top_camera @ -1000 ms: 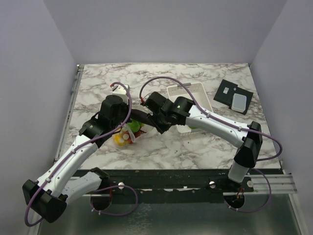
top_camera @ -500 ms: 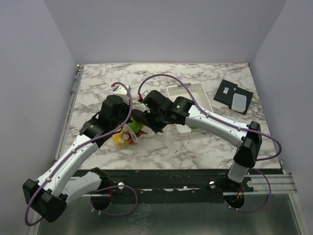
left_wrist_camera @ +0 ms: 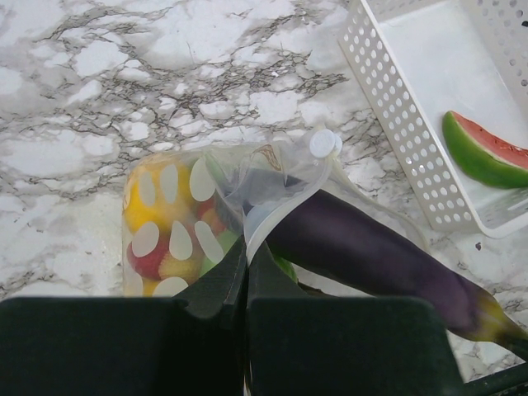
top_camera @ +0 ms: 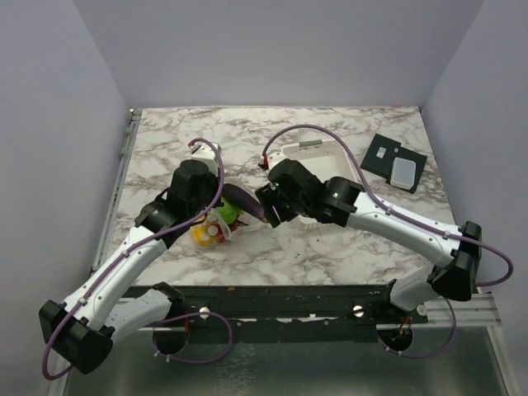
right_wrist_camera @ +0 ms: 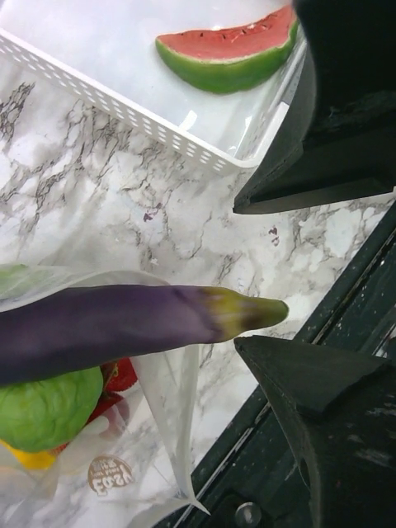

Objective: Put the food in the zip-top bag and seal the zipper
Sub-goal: Place the fake vegetable in the zipper food storage bag.

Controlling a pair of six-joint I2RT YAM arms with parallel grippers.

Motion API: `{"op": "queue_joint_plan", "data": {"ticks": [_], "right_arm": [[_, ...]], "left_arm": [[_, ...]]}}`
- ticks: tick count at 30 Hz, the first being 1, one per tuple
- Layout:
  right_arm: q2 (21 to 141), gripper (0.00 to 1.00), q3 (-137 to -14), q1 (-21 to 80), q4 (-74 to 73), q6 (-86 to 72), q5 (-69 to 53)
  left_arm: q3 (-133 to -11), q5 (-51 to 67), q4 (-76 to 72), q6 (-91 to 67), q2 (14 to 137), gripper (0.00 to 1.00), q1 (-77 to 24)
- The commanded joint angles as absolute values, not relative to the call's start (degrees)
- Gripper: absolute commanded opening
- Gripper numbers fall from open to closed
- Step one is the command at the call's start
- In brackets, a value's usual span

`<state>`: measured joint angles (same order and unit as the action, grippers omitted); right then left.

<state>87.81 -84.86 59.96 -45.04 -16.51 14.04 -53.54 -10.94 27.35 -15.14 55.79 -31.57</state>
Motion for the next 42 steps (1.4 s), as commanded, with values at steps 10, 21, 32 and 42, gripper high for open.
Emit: {"op": "queue_joint_plan", "data": {"ticks": [10,21,32,42], "right_arm": [[72.9,0.66,-61.2,60.4,-16.8,-28.9,5.8],[75.1,0.64,-57.8,60.4,-9.0,-31.0,8.1],[77.8,0.61,-57.9,60.4,-9.8,-31.9,12.0],[78.6,0.51,-57.2,60.4,-8.4,-32.1,11.6]], "left_arm": [[-52.7,-11.1,26.5,-14.8,56.2,0.00,-31.7],[-52.7,-11.0,26.5,-14.8,56.3,0.00,-31.6],[-52.7,-10.8,26.5,-14.8,56.3,0.00,-31.6],[-52.7,-10.8,26.5,-14.8,56.5,0.00,-31.7]]}}
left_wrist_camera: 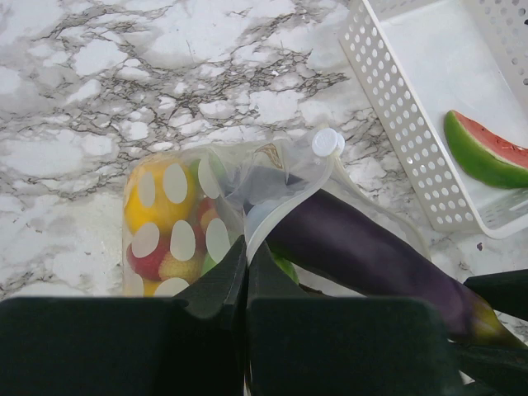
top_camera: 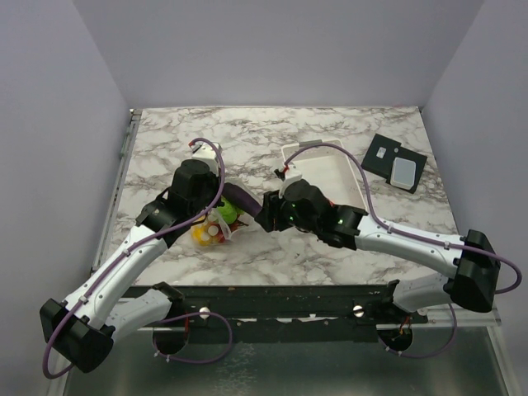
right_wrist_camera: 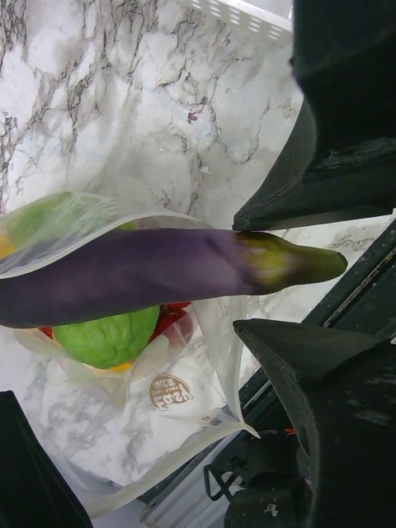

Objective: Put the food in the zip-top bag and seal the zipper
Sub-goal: Place the fake vegetable in the zipper food storage bag.

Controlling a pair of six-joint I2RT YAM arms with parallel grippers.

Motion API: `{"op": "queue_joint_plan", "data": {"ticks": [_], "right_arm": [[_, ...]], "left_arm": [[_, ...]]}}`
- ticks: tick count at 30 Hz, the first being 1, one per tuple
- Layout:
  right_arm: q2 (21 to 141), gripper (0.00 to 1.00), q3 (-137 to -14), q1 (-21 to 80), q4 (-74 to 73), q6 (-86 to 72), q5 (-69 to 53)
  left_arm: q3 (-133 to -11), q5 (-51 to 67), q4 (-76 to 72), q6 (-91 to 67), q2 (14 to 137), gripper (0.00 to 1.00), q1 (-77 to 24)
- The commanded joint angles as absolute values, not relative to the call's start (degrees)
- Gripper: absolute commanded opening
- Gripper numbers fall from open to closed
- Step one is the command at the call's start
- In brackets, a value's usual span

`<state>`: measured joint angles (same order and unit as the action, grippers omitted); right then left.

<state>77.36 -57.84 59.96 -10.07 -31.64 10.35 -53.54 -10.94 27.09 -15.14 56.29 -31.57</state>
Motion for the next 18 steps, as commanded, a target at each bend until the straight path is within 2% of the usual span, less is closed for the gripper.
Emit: {"op": "queue_joint_plan", "data": {"ticks": [1,8,18], "right_arm": [[78.9,0.51,-57.3,60.4,-8.4,-32.1,11.5],[80.2,0.50,-57.6,60.4,-9.0,-32.5,11.7],[79.3,0.08,-59.9,60.4,-10.2,-30.6,12.4]], "left_arm": [[-52.7,-10.8,26.5,-14.8,56.5,0.00,-31.6],[-52.7,-10.7,26.5,-14.9,56.6,0.00,-31.6],[-52.7,-10.5,26.5,-14.8,56.5,0.00,-31.6]]}}
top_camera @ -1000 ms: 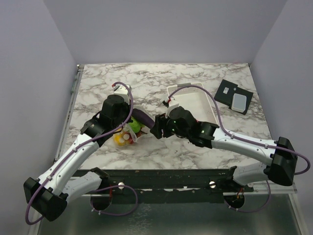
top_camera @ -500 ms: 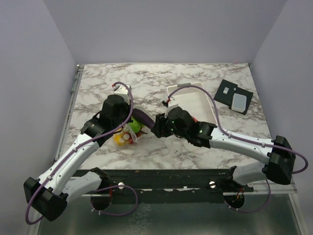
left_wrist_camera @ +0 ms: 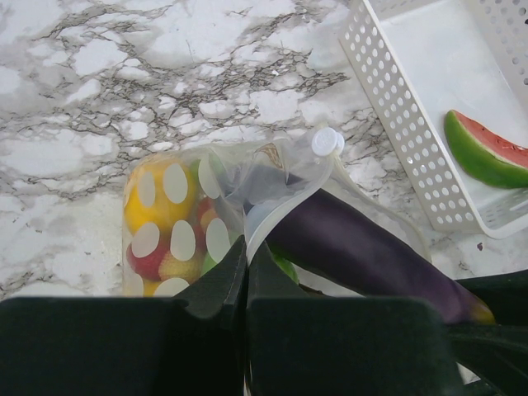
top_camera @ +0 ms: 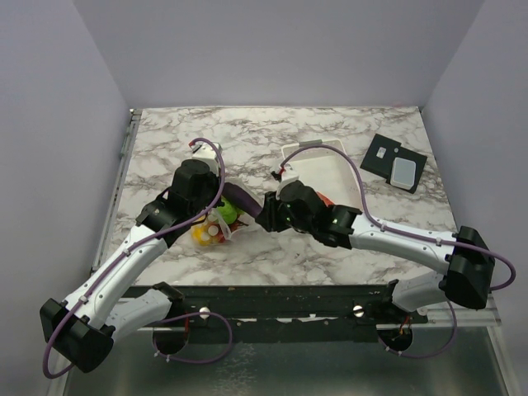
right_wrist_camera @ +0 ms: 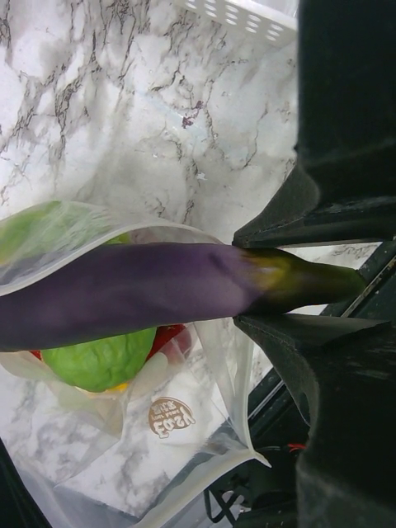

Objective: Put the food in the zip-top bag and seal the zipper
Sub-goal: Place the fake vegetable in the zipper food storage bag.

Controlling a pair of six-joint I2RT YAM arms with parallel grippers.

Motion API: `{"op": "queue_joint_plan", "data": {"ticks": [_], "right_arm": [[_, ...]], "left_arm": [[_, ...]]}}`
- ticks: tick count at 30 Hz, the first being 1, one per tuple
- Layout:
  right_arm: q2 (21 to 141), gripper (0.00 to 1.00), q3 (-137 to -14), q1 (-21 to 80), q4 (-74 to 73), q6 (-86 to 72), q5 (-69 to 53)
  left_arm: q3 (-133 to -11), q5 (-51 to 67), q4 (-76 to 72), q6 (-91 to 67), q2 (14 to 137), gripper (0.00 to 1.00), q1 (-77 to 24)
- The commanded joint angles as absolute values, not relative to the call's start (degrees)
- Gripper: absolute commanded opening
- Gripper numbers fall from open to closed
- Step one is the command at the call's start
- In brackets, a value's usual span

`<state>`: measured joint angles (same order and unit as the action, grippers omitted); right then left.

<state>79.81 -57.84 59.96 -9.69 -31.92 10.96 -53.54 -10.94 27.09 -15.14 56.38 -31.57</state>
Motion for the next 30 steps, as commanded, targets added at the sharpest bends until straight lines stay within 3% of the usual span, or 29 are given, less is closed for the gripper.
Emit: {"op": "queue_joint_plan", "data": {"ticks": [1,18,30], "right_arm": [[79.5,0.06,-60.8,60.4,-11.1,-30.5,11.8],[90.4,0.03,-81.7,60.4,-33.2,-21.2,2.2],[96.2,0.03,-86.4,60.3,-33.0,-21.0,1.2]], "left_arm": [[-52.8,-10.4,26.5,-14.8,56.6,0.00,-31.6],[-52.9,-8.2,26.4,-14.5,55.7,0.00,-31.6],[-53.0,-5.6,26.0,-14.3,55.0,0.00,-31.7]]}}
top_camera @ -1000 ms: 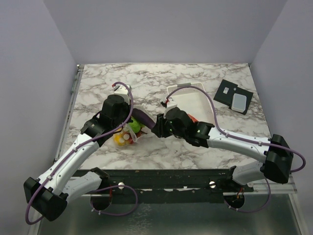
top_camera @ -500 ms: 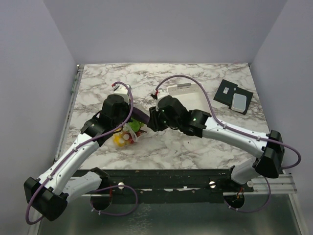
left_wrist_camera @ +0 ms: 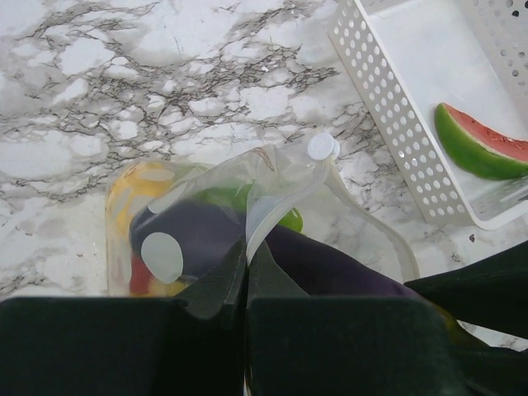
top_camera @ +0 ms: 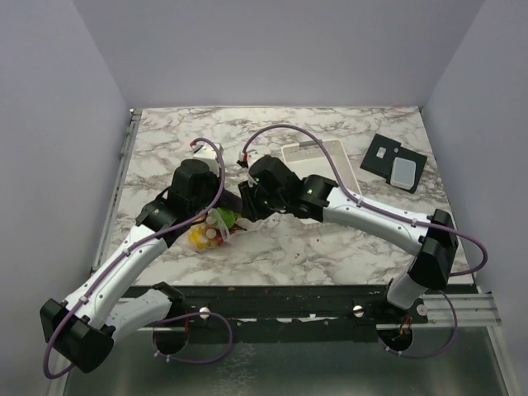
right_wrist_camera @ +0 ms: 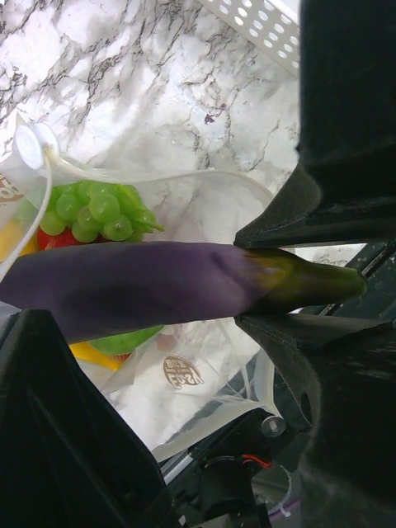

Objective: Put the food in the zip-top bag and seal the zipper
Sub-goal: Place the fake vegetable in the zipper food storage bag.

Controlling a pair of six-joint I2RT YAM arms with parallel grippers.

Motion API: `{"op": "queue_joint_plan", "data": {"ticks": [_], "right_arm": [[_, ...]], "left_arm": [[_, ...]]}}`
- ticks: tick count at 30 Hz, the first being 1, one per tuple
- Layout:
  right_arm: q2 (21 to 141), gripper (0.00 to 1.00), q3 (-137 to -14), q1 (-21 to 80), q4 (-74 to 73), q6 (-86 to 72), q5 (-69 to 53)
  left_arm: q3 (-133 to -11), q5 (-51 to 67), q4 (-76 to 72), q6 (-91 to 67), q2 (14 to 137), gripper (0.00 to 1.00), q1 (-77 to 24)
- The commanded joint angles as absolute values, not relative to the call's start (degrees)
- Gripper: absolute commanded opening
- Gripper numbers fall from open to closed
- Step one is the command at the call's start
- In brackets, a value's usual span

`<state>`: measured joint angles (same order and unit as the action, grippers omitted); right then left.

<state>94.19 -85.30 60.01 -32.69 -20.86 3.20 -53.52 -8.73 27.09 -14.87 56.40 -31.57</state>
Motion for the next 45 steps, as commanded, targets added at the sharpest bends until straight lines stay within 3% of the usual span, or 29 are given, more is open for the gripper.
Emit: {"op": "queue_joint_plan", "data": {"ticks": [1,20,26,31,40,45], "right_arm": [[96.7,0.03,-86.5,60.2,-32.5,-21.6,1.7],[106.3,0.06,-92.0,56.6,-26.5,-30.2,4.0],[107.2,0.10,-91.8,56.6,-25.2,-30.6,4.4],[106.5,0.19,-90.3,56.6,-23.6,-30.1,5.3],[109.1,0.18,-91.9,55.7,-21.7,-30.1,6.8],[108.9,0.25,-91.7,55.7,-21.4,-30.1,6.3]], "left_arm": [[-52.9,-5.4,25.9,-14.3,54.8,0.00,-31.7],[-52.6,1.9,24.8,-13.8,55.4,0.00,-31.9],[-52.6,1.7,24.7,-13.8,55.3,0.00,-31.9],[-52.6,1.0,24.7,-13.9,54.8,0.00,-31.9],[-52.4,2.9,24.1,-13.8,54.4,0.00,-32.0],[-52.2,0.8,24.1,-13.8,54.5,0.00,-32.0]]}}
